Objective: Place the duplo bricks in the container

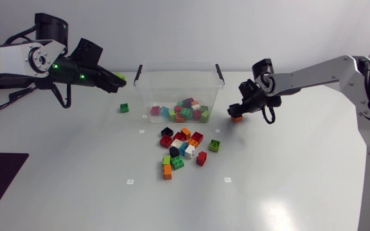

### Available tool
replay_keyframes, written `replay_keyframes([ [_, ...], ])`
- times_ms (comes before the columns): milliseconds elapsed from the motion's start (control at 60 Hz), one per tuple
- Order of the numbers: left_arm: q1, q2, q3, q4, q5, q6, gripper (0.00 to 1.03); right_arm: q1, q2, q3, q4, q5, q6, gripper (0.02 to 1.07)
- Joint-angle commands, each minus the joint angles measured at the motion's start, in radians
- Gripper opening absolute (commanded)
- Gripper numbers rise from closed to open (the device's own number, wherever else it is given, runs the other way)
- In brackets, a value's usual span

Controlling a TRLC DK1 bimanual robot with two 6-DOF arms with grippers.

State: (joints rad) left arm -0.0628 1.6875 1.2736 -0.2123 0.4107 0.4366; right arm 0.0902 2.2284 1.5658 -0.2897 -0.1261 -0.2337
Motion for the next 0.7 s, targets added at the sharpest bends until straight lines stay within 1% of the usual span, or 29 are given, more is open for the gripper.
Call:
replay_keyframes([
  [0,-0.015,-0.018,0.018,-0.012,-0.009,-0.032,0.28,0.005,0.039,0.019,-0.025,0.008,-0.018,0.68],
  [67,-0.022,-0.018,0.029,-0.015,-0.015,-0.036,0.28,0.005,0.042,0.017,-0.026,0.008,-0.019,0.64],
  [133,-0.026,-0.018,0.040,-0.019,-0.019,-0.044,0.28,0.005,0.042,0.016,-0.031,0.008,-0.023,0.63],
  [317,-0.054,-0.017,0.075,-0.029,-0.038,-0.056,0.28,0.006,0.037,0.011,-0.045,0.008,-0.027,0.42],
  [400,-0.071,-0.012,0.093,-0.029,-0.047,-0.065,0.28,0.006,0.022,-0.001,-0.043,0.008,-0.027,0.29],
  [483,-0.089,0.000,0.112,-0.030,-0.058,-0.073,0.28,0.006,-0.003,-0.020,-0.042,0.009,-0.027,0.23],
  [683,-0.126,0.047,0.156,-0.025,-0.081,-0.088,0.28,-0.003,-0.110,-0.082,-0.040,0.008,-0.026,0.22],
])
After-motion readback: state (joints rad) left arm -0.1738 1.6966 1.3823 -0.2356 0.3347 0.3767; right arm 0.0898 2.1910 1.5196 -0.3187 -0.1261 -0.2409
